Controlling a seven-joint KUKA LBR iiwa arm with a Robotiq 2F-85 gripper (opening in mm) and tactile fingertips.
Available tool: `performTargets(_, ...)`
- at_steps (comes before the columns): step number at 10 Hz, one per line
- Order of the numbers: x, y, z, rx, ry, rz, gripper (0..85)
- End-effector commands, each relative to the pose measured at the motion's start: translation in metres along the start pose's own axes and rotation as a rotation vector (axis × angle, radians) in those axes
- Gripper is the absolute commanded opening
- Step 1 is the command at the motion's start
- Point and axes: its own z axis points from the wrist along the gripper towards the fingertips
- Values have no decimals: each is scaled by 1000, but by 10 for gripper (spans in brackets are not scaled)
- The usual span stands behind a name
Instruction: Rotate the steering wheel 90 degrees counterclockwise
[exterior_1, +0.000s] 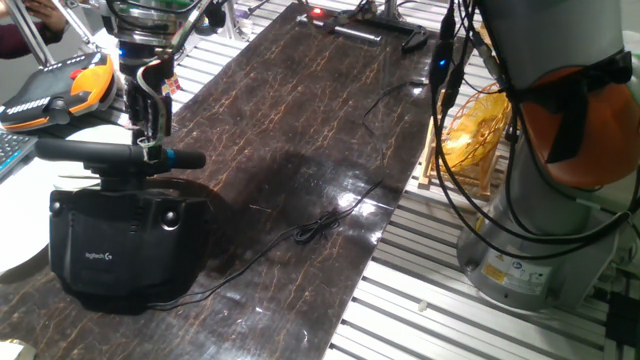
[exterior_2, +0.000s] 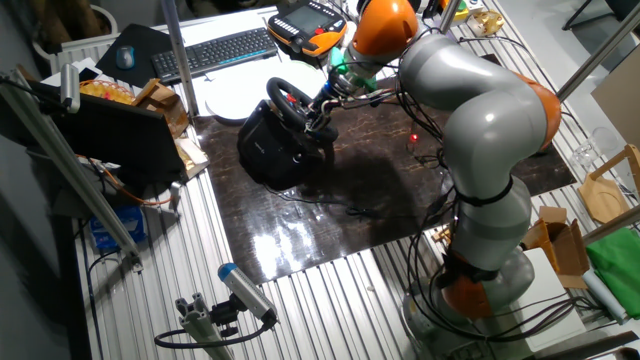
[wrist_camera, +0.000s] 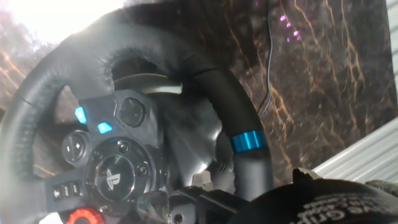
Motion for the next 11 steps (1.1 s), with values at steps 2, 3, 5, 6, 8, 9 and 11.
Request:
performTargets(2, 4, 2, 3, 5, 11, -10, 647)
performTargets(3, 6, 1, 3, 12, 11, -37, 643)
performTargets(5, 7, 0, 5, 20, 6, -58, 630)
performTargets(6, 7, 0, 6, 21, 5, -60, 623)
performTargets(8, 7, -1, 7, 25, 3, -74, 480)
performTargets(9, 6, -1, 6, 23, 1, -83, 370)
performTargets(11, 4, -1, 6, 14, -8, -95, 3)
